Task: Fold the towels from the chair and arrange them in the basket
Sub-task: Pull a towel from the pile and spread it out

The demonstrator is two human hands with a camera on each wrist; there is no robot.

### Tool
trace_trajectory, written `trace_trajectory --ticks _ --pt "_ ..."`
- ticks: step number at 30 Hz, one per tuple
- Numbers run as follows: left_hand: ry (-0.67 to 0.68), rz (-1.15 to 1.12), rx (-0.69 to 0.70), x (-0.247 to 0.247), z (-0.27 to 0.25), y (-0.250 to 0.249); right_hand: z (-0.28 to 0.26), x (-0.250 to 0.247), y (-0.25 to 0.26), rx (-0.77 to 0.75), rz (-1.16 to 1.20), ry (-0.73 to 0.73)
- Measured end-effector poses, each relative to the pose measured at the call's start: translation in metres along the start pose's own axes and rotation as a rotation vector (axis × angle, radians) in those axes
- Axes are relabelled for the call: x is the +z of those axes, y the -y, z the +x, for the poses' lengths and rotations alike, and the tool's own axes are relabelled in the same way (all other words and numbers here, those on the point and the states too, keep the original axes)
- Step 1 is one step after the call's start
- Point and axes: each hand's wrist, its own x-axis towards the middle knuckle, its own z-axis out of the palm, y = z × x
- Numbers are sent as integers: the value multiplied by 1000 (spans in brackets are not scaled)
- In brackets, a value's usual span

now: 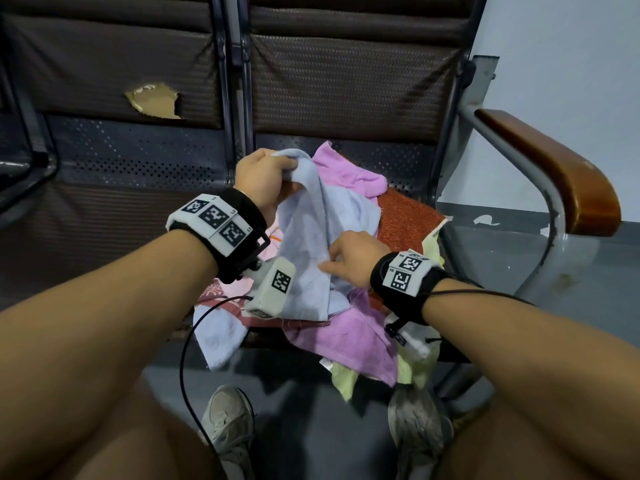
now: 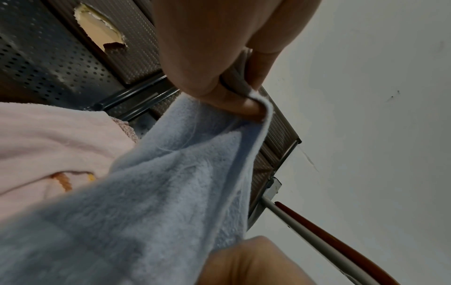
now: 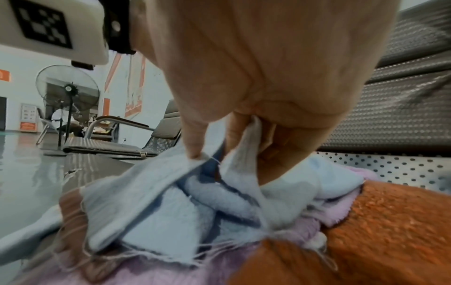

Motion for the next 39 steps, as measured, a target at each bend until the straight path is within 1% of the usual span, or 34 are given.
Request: trace_trajectory --ticks 2,3,6,8,10,11,12,13,16,18,20,22,24,27,29,30,32,34,36,37,39 --pt "-24 8 0 -6 3 0 -2 -4 1 -28 64 -52" --pt "-44 18 4 -9 6 1 -3 -8 1 -13 111 -109" --pt "-126 113 15 -22 13 5 1 -29 -8 105 328 -374" --pt "-145 164 17 -28 15 11 2 -43 -17 158 461 -532" --pt "-126 170 28 -29 16 14 -1 -48 -25 85 492 -638" --pt "-125 166 33 -29 16 15 -3 -47 -27 31 470 -652" --pt "-135 159 36 -30 18 15 -5 -47 -30 -17 430 -626" --pt "-150 153 37 -32 19 14 -7 -46 -33 -56 379 -566" --pt "-176 163 43 -40 27 15 -10 -40 -49 -141 176 -296" --pt "-165 193 60 -46 29 16 -12 -34 -55 -158 -5 -132" --pt "-159 220 73 -49 29 19 -14 -31 -60 -135 -88 -45" --pt "-166 245 70 -49 31 21 -15 -31 -64 -101 -74 -61" --pt "-163 259 54 -49 34 23 -14 -35 -65 -54 -16 -157" --pt "-182 266 10 -51 38 26 -14 -42 -68 -32 193 -347" --pt "-196 303 -17 -53 39 27 -17 -44 -69 -69 268 -380" --pt "-207 322 -25 -55 39 27 -19 -44 -69 -86 287 -354" --pt "-207 325 -50 -58 39 27 -22 -40 -70 -131 293 -253" --pt "-153 331 -70 -62 38 28 -25 -37 -73 -159 235 -149" --pt "-81 404 -87 -64 38 31 -26 -35 -74 -159 137 -105" --pt "-68 430 -95 -65 38 32 -26 -35 -75 -153 99 -96" --pt "-91 413 -139 -64 36 31 -26 -37 -78 -121 47 -75"
